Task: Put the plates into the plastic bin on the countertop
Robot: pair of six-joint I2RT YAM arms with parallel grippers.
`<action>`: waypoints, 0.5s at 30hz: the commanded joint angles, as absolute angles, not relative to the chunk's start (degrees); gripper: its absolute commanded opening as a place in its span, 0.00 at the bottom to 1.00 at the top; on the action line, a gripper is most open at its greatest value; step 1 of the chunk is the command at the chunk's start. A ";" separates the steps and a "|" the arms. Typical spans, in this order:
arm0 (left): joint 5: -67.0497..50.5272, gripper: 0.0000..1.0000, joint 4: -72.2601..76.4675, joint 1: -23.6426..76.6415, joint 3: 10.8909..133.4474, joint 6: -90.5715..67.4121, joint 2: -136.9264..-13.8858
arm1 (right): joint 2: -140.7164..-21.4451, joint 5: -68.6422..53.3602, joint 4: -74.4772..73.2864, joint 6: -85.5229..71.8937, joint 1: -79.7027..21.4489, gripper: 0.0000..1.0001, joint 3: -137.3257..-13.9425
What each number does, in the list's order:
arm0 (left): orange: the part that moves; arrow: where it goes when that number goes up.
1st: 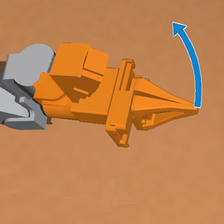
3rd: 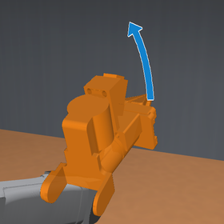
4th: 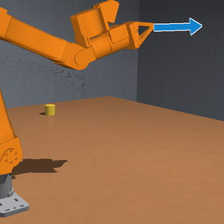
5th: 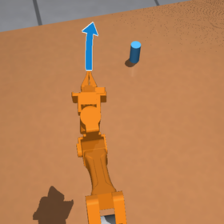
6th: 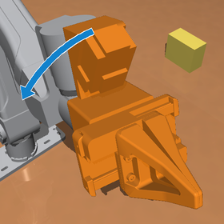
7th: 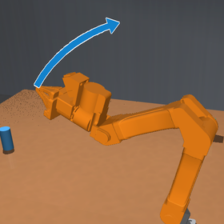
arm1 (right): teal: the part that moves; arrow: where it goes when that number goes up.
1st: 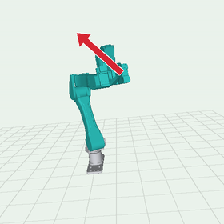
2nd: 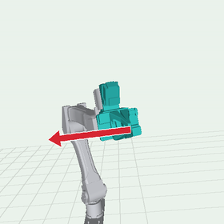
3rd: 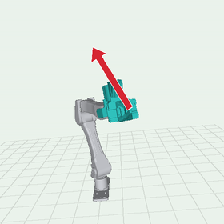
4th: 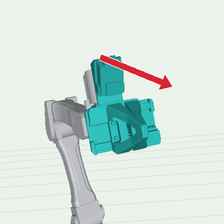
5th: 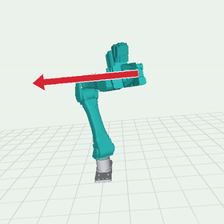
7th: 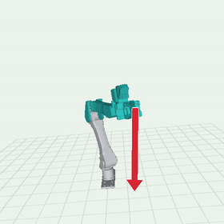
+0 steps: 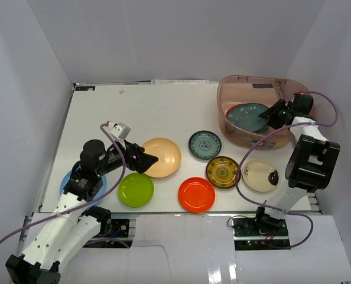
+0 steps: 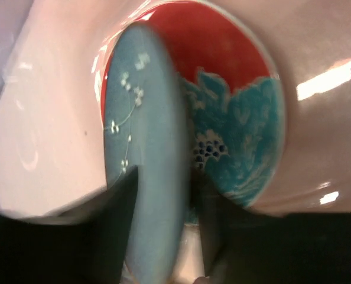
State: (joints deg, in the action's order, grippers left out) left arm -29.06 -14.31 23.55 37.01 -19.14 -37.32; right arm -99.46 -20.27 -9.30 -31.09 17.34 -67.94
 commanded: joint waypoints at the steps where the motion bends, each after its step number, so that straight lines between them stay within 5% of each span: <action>1: -28.30 0.98 -14.76 23.91 37.79 -18.28 -37.62 | -97.47 -21.28 -6.05 -30.06 15.91 0.54 -73.12; 3: -27.69 0.98 -14.85 23.82 37.97 -18.19 -37.79 | -96.60 -17.15 -7.46 -28.49 15.38 0.86 -73.91; 5: -26.46 0.98 -14.85 23.91 37.97 -18.28 -37.79 | -95.37 -9.81 -11.40 -26.55 14.60 1.00 -75.40; 6: -25.85 0.98 -14.85 23.91 38.14 -18.28 -37.88 | -94.84 -7.15 -12.56 -25.41 14.15 0.90 -77.06; 11: -22.42 0.98 -15.47 23.91 41.04 -19.77 -39.72 | -92.29 7.80 -15.13 -21.45 12.57 0.90 -78.66; 15: -17.85 0.98 -15.56 23.82 45.52 -20.83 -40.34 | -91.85 8.18 -15.03 -20.39 12.13 0.90 -78.49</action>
